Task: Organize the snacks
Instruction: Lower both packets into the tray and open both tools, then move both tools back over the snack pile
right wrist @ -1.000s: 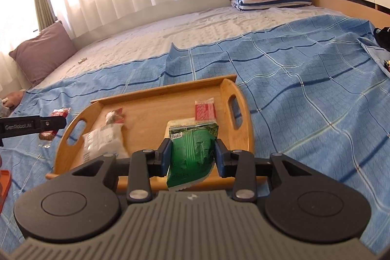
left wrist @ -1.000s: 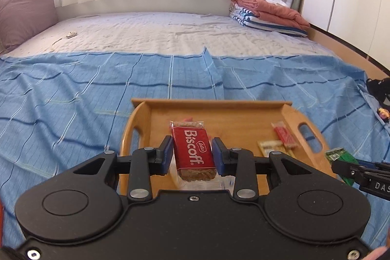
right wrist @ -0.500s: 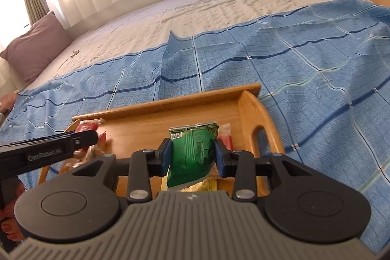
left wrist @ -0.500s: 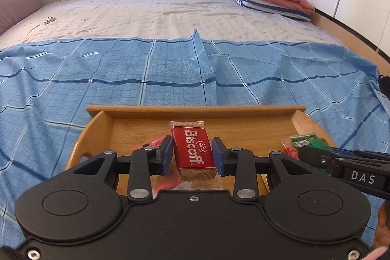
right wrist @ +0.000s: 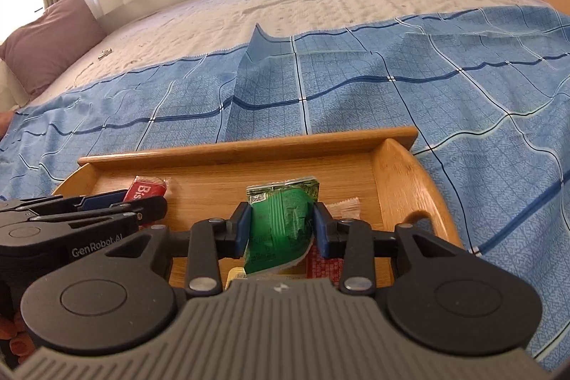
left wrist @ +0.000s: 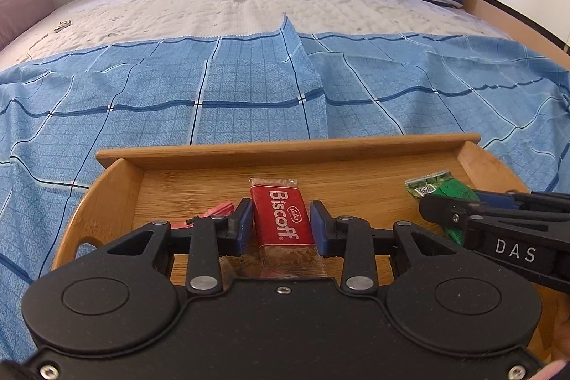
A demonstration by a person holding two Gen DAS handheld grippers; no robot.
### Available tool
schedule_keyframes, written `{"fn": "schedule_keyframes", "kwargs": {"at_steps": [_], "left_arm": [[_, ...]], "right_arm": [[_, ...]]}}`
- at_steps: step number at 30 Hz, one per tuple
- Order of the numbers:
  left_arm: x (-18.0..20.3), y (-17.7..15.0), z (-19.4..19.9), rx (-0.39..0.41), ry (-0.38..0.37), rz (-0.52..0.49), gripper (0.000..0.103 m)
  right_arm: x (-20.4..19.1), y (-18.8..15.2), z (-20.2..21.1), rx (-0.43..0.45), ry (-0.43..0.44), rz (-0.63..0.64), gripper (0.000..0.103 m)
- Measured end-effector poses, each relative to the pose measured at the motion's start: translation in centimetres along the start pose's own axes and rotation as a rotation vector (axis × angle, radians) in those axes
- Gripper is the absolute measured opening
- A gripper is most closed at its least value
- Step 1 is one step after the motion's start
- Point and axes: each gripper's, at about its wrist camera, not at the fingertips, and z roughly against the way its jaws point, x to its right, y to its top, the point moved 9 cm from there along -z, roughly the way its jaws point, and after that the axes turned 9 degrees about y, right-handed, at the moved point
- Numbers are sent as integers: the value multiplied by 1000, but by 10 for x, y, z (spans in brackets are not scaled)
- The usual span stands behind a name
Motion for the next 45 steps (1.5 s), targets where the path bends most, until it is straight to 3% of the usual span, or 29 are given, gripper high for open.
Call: {"fn": "schedule_keyframes", "kwargs": {"at_steps": [4,5,6,12,17,26,34,45], "left_arm": [[2,-1,2,10,7,-18,34],[2,-2,5,12,5,-17,40],[3,-1,8,15,-3,-13,47],[-4,-1,42,50,9,-27,71],[-13,-9,80,83,7,-45,83],[-27,-31,159,139,21,-66,87],[-40,-61,225,137,-8,-39,89],[-37,-126,297,193,-50,-89,91]], "right_arm": [[-3,-1,0,8,6,10,46],[-3,-1,1,10,13,0,59],[-4,-1,3,14,27,-6,64],[-7,-3,27,37,17,-12,69],[-18,-7,60,55,8,18,72],[-54,-22,127,97,21,65,78],[-81,-46,185,123,39,94,85],[-84,-127,228,95,13,116,87]]}}
